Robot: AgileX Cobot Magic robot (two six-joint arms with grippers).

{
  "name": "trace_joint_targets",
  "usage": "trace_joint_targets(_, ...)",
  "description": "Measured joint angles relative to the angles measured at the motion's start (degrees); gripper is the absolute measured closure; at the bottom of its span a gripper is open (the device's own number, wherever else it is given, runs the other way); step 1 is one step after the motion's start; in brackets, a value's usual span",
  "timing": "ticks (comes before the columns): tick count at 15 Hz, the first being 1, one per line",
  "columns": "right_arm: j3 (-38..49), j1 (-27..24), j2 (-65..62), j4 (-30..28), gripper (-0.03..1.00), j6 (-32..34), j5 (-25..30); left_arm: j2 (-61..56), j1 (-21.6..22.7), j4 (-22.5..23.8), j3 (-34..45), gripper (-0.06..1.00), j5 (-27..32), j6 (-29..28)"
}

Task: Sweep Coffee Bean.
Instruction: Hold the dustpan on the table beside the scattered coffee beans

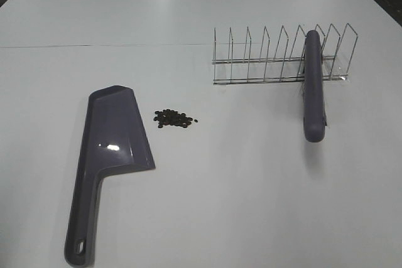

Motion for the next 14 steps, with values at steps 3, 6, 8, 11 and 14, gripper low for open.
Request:
trace_joint_targets(3, -3.61, 0.0, 1.89, -0.11, 0.18, 0.23, -0.17, 0.74, 0.0, -0.57, 0.0, 0.13, -1.6, -0.06)
trace_joint_targets(6, -9.0, 0.0, 9.4, -0.23, 0.18, 1.2, -0.29, 8.48, 0.0, -2.23, -1.95, 0.13, -3.27, 0.69)
trace_joint_targets(8, -10.77, 0.0, 12.38, -0.23, 0.18, 1.2, -0.4, 11.86, 0.0, -2.52, -3.38, 0.13, -3.95, 1.15)
trace_joint_targets(11, -14.67, 0.0, 18.05, -0.23, 0.19, 1.26, -0.4, 18.96, 0.0, -3.72, -6.93, 0.13, -4.24, 1.89)
trace_joint_targets(14, -18.16, 0.0, 21.77, -0.17, 0.19, 1.26, -0.46, 25.44, 0.0, -6.88, -9.11, 0.13, -5.27, 2.41)
